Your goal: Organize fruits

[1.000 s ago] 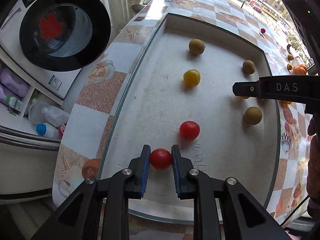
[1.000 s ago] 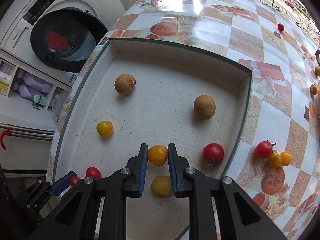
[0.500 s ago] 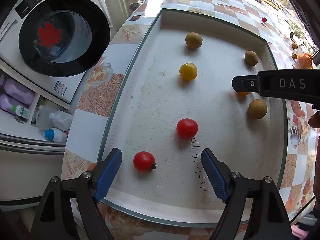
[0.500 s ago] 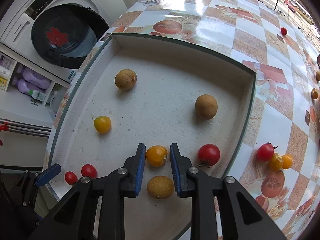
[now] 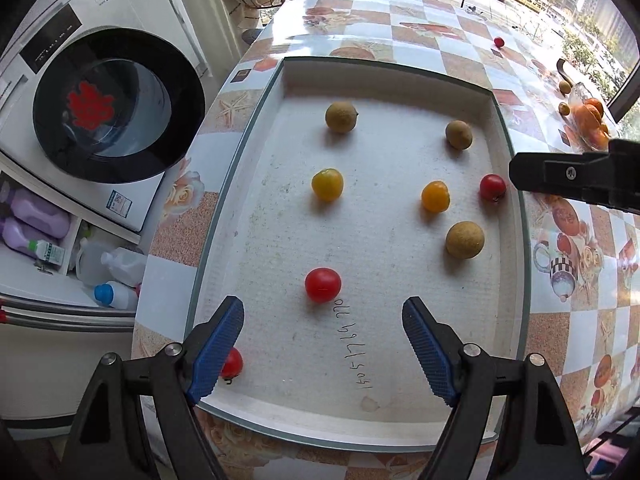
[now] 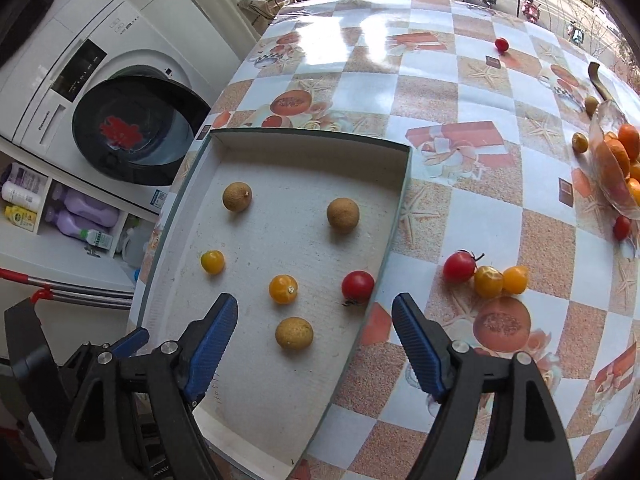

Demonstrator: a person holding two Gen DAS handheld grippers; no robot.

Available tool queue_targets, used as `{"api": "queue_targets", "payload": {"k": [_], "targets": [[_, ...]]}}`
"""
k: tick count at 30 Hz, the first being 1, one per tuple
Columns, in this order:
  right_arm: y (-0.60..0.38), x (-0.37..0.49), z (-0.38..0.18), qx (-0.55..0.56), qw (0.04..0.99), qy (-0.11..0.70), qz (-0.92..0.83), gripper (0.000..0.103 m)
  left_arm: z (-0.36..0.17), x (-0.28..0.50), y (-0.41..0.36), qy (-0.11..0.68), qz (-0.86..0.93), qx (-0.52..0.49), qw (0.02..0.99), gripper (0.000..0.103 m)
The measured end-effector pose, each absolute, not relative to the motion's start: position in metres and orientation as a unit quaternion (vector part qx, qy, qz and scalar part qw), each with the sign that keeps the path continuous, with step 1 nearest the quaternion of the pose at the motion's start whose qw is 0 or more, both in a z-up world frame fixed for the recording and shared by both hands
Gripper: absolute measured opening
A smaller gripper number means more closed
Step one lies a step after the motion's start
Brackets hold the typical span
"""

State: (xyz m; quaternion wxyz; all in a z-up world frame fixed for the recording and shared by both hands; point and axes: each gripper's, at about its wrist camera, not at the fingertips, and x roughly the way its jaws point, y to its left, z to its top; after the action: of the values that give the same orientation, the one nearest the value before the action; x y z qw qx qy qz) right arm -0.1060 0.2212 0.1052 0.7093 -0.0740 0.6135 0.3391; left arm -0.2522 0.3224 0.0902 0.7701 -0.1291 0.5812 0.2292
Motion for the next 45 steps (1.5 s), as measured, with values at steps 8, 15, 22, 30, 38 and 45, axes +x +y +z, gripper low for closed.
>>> {"api": "queue_targets", "payload": {"k": [8, 15, 22, 30, 38, 45], "targets": [[0.120, -0.076, 0.090, -0.048, 0.733, 0.636, 0.236, 0.082, 0.116, -0.207, 0.270, 0.558, 0.168, -0.108, 0.805, 0.083], [0.062, -0.043, 0.082, -0.026, 0.756, 0.630, 0.176, 0.082, 0.119, -0.155, 0.218, 0.545, 0.125, -0.122, 0.820, 0.083], [0.037, -0.005, 0.078, -0.032, 0.779, 0.606, 0.157, 0.082, 0.088, -0.118, 0.198, 0.545, 0.139, -0.147, 0.813, 0.083], [0.032, 0.032, 0.062, -0.045, 0.793, 0.585, 0.164, 0.057, 0.062, -0.093, 0.196, 0.542, 0.167, -0.156, 0.809, 0.073], [0.047, 0.051, 0.057, -0.069, 0.805, 0.556, 0.195, 0.057, 0.052, -0.085, 0.193, 0.534, 0.179, -0.154, 0.812, 0.064], [0.055, 0.059, 0.058, -0.066, 0.811, 0.544, 0.206, 0.043, 0.050, -0.073, 0.178, 0.531, 0.161, -0.116, 0.824, 0.064]]}}
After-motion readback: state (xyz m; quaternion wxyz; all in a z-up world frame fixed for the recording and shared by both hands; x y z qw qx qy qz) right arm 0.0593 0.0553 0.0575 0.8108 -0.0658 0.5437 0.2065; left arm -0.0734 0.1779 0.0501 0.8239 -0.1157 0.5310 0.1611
